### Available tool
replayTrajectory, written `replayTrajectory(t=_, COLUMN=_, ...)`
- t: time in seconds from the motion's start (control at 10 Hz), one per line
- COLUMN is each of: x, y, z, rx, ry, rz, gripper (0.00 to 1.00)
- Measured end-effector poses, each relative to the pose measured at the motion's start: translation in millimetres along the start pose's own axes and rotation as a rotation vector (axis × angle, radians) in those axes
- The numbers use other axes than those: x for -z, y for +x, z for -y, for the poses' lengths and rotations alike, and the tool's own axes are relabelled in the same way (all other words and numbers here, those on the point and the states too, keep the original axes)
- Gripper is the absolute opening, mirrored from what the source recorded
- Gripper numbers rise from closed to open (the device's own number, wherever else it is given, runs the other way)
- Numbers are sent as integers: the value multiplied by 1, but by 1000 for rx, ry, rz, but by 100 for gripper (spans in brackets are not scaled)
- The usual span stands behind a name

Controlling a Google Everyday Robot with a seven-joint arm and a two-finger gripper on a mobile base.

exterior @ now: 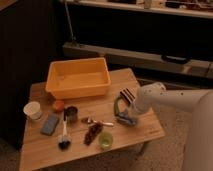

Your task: Wipe table surface with towel

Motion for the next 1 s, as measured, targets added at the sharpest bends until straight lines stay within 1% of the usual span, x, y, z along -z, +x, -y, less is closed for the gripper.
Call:
replayTrajectory(t=0.1, x=2, y=9, z=-13, rx=34, ry=-12, rz=-8, gripper=0)
replayTrajectory(t=0.2, x=3, y=24, z=-28, rx=69, ry=-27, rz=-22, gripper=0)
replayTrajectory(t=0.4, x=6, y=47, z=-38, rx=96, ry=-39, rz=-51, gripper=0)
replayTrajectory(t=0.5, x=5, y=65, z=-34, rx=105, ry=-34, rz=-88, gripper=0)
replayTrajectory(t=0.7, x=2, y=83, z=-14, rx=81, ry=-18, rz=-121, gripper=0)
replayTrajectory(t=0.8, x=4, y=95, z=9, rx=39, ry=9, rz=-138, gripper=0)
replayTrajectory(t=1.0, x=8, y=94, z=34, rx=-15, ry=48, rz=-138, gripper=0)
